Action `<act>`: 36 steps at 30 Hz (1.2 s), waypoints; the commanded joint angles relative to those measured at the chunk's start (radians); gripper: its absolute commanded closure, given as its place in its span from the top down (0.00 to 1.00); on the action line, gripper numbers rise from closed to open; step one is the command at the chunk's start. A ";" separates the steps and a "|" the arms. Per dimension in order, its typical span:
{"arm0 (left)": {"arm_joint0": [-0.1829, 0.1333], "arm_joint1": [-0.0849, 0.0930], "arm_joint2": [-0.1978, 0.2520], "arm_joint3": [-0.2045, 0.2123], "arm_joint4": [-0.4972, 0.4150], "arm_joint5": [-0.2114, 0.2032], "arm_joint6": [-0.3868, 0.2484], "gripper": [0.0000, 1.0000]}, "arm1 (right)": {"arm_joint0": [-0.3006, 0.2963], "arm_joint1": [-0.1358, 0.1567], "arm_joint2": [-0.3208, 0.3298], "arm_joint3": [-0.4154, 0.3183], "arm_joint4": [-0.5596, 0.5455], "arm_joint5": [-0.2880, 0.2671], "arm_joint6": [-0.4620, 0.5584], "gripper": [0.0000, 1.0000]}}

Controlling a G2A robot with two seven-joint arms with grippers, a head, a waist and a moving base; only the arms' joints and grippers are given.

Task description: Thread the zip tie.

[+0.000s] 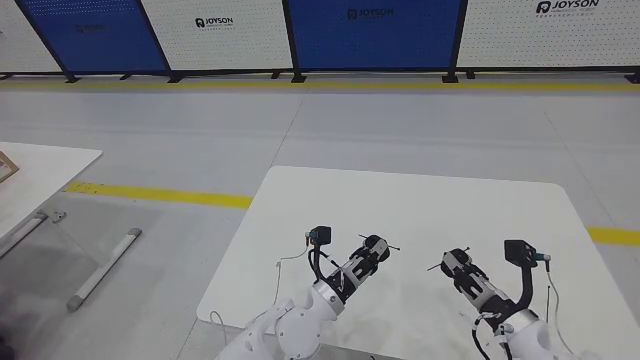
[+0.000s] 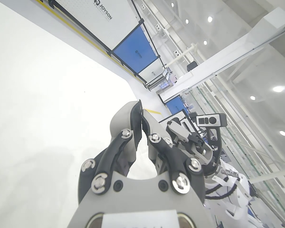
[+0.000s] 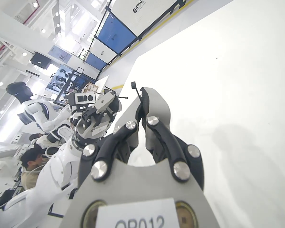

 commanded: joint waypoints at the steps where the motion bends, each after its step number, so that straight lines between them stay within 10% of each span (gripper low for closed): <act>1: 0.000 0.000 0.000 0.000 0.000 0.000 0.000 0.00 | 0.000 0.000 0.000 0.000 0.000 0.000 0.000 0.00; 36: -0.067 -0.020 0.067 0.062 0.035 0.051 -0.085 0.00 | -0.009 -0.004 0.005 -0.007 -0.031 -0.013 -0.047 0.00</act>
